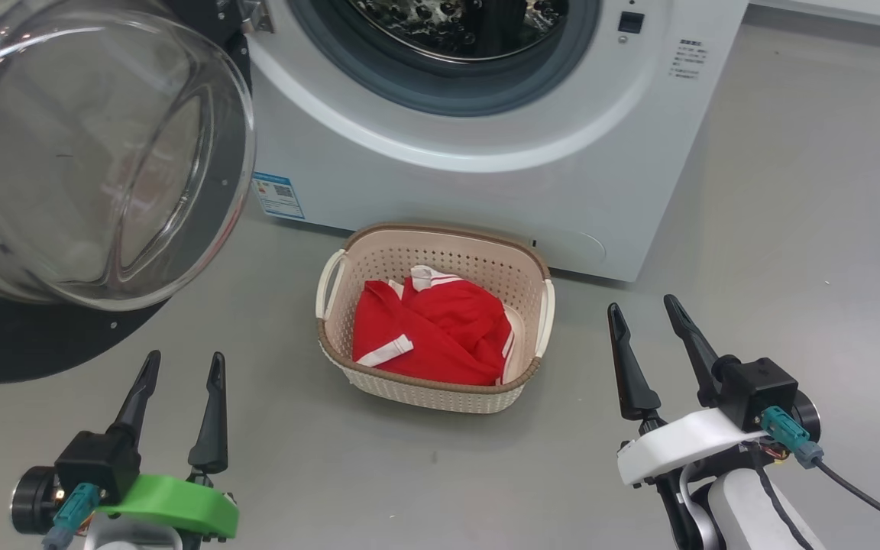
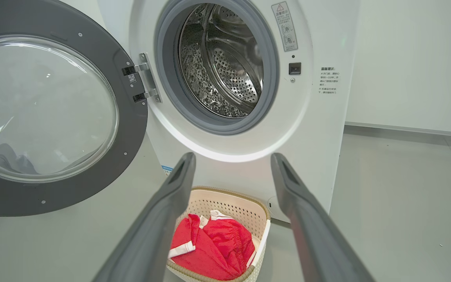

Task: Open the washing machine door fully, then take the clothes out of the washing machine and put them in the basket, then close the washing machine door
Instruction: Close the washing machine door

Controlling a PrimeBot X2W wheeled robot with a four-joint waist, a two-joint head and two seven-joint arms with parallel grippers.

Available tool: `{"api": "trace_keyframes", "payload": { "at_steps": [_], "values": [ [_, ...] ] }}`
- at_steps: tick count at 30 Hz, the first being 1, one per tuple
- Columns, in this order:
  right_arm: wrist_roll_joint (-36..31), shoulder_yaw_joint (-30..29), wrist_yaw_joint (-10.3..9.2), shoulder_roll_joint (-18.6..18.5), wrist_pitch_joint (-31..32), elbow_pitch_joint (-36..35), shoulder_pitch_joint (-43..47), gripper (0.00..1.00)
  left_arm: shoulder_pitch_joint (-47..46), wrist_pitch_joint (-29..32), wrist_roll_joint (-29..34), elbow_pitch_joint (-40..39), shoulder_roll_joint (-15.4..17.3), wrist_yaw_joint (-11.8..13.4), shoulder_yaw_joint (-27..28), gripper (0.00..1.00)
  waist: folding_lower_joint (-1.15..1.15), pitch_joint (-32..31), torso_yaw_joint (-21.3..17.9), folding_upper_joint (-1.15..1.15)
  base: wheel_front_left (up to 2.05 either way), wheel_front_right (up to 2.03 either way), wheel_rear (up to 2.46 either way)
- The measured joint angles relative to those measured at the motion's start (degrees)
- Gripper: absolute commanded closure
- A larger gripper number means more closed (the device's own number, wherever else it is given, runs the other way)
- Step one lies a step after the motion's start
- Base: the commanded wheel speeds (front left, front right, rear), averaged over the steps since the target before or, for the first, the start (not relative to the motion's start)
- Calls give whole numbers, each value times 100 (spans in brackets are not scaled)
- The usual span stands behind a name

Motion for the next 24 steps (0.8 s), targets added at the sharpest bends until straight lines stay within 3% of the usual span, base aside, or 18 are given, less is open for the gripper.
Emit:
{"api": "trace_keyframes", "payload": {
  "at_steps": [16, 24],
  "values": [
    [140, 97, 98, -2, 0, 60, 19, 0, 32, 0, 46, -34, -9, 98, -11, 0, 0, -294, 1041, 0, 0, 0, 0],
    [147, 363, 130, 0, 0, 105, 4, 0, 182, 0, 37, -235, -9, 186, 236, 0, 0, -385, 1460, 0, 0, 0, 0]
  ]
}}
